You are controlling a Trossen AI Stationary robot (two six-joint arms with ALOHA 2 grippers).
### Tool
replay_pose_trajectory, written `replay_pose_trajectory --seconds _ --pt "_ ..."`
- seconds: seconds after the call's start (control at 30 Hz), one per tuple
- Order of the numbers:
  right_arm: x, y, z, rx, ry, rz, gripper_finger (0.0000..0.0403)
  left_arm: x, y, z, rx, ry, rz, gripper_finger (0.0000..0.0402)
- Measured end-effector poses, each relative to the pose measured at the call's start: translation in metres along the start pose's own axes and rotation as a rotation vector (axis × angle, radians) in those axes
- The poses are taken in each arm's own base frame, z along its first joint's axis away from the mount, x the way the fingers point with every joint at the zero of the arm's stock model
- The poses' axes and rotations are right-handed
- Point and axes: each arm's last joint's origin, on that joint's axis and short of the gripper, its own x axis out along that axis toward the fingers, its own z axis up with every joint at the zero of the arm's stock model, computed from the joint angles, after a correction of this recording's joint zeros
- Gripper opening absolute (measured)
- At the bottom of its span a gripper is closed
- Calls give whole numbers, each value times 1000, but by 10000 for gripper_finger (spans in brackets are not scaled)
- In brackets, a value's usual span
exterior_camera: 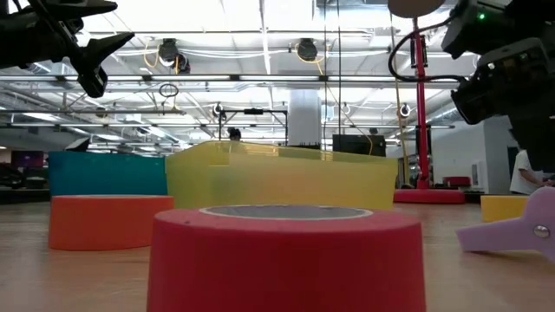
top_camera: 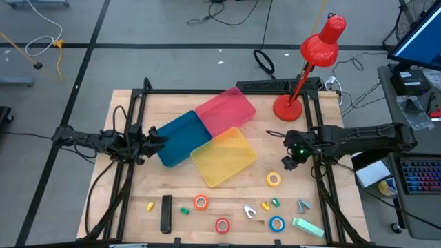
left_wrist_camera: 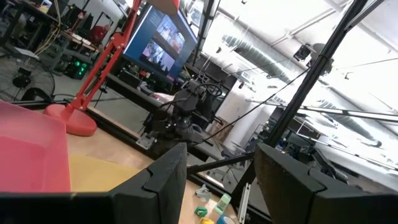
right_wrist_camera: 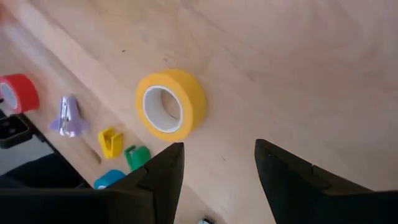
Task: Pick and place Stapler, Stapler remover, tape
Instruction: Put the yellow tape into the blue bin
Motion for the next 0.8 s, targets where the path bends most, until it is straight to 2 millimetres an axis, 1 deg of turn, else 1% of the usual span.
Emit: replay_pose_trajectory --seconds 0.27,0.53,0.67,0.8 --pt "0 13 6 -26 -58 126 192 0 0 0 -5 0 1 186" --pt "-2 42 4 -164 -153 331 192 0 0 0 -24 5 4 186" --pt "1 49 -5 -207 -206 315 192 0 0 -1 -24 5 4 186" --pt "9 54 -16 -227 -194 283 192 0 1 -1 -22 14 9 186"
